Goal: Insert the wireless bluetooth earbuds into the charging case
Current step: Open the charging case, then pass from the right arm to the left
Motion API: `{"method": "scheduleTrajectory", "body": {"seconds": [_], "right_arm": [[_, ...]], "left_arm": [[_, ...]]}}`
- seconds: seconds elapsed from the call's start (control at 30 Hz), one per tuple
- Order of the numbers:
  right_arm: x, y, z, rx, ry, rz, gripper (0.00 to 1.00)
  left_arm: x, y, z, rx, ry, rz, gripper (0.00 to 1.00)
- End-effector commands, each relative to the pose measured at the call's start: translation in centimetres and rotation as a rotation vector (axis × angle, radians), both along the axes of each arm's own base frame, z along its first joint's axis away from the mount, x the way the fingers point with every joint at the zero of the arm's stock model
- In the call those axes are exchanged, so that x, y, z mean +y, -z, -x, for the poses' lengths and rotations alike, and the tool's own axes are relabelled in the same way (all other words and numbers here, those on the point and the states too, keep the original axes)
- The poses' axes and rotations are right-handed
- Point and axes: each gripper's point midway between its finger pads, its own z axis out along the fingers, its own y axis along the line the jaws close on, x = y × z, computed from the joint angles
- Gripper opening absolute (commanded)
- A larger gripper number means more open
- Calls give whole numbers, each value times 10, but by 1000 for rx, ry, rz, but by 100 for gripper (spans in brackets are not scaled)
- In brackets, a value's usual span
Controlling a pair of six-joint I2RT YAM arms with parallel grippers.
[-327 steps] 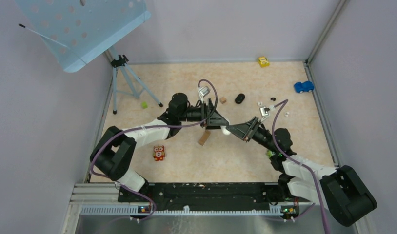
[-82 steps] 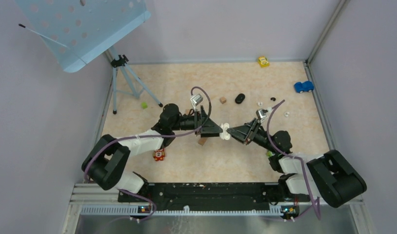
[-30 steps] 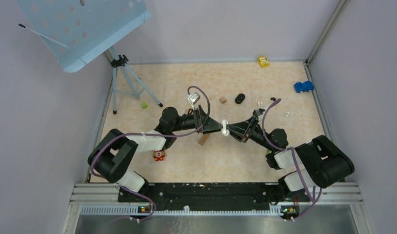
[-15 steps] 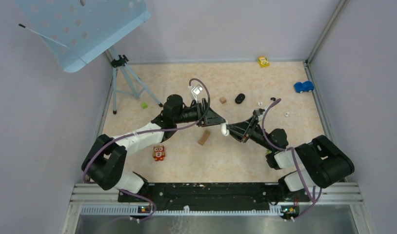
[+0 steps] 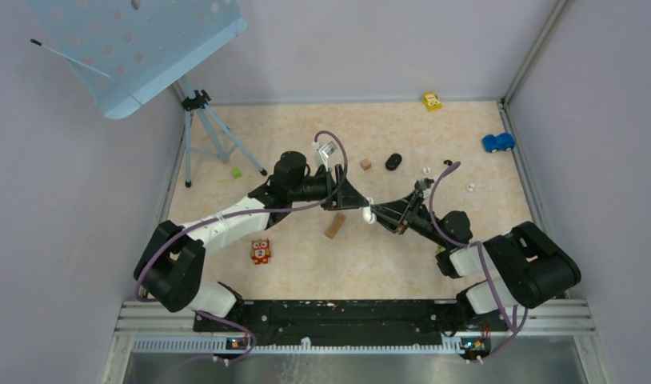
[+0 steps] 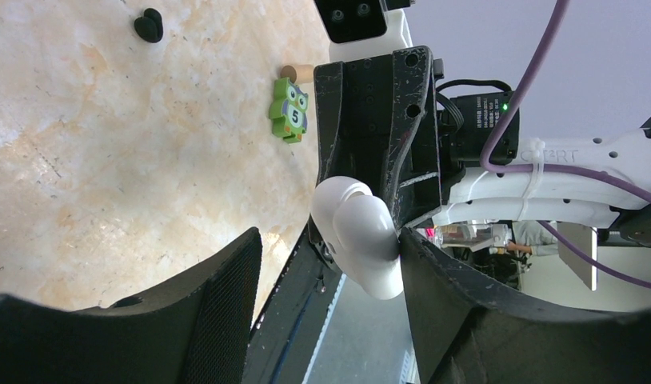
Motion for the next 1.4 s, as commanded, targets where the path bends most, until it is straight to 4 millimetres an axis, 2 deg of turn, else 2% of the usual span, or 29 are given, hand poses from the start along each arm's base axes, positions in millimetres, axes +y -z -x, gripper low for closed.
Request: {"method": "scheduleTrajectory", "body": {"seconds": [0.0,0.33,0.6,0.9,1.37], "right_arm": [[-7,-51,13,-245,13,-110,0],[-8,-52,16,-248,15,-112,0],[-9,-53,17,-253,16,-113,0],[-9,-53,18,-256,14,-113,0],[-8,-57,16,-262,12,-121,0]], "left_arm": [[0,-9,-2,-48,-3,-19,66],[20,-17,1,-84,-61,-30,64],[24,-40,13,-104,-48,85,71],[20,-29,29,-7,21,256,68],[13,-32,28,-4,55,317,64]]}}
